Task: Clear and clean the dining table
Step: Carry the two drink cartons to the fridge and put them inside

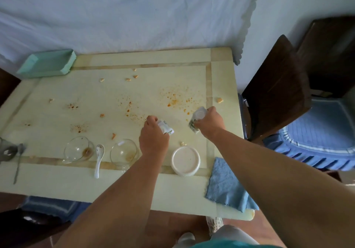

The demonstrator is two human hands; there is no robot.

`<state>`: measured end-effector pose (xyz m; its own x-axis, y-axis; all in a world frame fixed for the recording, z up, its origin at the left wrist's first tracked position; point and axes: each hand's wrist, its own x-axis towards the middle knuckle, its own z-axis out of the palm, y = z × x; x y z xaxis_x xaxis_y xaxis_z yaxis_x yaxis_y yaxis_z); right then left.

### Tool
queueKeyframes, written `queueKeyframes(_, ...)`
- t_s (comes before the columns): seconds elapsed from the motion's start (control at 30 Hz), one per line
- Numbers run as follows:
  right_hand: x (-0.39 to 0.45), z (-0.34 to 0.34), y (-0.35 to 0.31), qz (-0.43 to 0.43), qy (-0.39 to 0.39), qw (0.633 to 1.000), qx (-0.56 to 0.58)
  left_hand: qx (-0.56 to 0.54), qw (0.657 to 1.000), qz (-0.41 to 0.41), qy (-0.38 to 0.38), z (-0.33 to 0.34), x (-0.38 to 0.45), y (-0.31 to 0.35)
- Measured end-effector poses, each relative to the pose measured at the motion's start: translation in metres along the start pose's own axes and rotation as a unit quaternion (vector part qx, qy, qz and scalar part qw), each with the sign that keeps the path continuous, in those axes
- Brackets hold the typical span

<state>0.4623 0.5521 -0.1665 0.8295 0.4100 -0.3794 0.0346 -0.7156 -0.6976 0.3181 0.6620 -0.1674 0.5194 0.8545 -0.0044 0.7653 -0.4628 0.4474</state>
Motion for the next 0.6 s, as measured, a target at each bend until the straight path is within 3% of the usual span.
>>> queueKeyframes(0.13, -0.020, -0.022, 0.006, 0.017, 0.047, 0.997, 0.061, -0.176, 0.984, -0.019, -0.001, -0.008, 0.000, 0.024)
queueKeyframes(0.37, -0.062, -0.059, 0.023, 0.007, 0.136, 0.987, 0.081, -0.292, 0.955, 0.022, -0.036, -0.019, -0.014, 0.046)
queueKeyframes(0.53, -0.101, -0.067, 0.040, 0.019, 0.195, 0.971, 0.139, -0.435, 0.897, -0.036, -0.071, -0.032, -0.029, 0.064)
queueKeyframes(0.6, -0.119, -0.072, 0.049, 0.043, 0.215, 0.962, 0.161, -0.470, 0.872, -0.039, -0.129, -0.032, -0.035, 0.071)
